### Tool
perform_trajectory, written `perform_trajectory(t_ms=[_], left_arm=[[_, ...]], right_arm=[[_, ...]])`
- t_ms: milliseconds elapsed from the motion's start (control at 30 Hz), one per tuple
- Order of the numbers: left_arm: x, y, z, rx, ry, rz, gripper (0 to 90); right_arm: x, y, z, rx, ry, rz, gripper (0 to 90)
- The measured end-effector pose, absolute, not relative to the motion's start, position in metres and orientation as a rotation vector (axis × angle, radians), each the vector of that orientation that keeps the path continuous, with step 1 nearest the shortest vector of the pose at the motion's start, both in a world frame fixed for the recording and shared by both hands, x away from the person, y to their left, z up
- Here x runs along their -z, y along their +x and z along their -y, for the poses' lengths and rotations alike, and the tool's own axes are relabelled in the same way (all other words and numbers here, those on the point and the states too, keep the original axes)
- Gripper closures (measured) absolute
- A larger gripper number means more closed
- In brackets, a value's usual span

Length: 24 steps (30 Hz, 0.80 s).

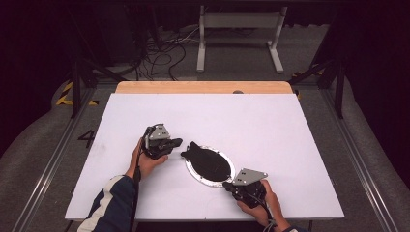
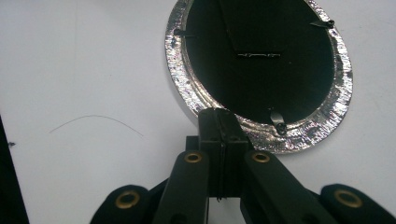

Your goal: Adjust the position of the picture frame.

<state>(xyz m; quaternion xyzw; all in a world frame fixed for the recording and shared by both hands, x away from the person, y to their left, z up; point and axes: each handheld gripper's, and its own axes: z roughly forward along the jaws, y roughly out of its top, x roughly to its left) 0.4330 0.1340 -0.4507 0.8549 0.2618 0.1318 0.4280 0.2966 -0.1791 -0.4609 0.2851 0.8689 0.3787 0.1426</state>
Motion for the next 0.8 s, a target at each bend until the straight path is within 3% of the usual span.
perform_trajectory(t_ms=[333,800], left_arm=[[0.464,0.436,-0.110,-0.312,2.234,-0.608,87.4],[0.463,0.436,-0.109,-0.279,2.254,-0.604,90.0]], right_arm=[[0.461,0.297,0.178,-1.082,0.829,-2.510,90.0],[0.460,0.297,0.179,-1.084,0.830,-2.514,90.0]])
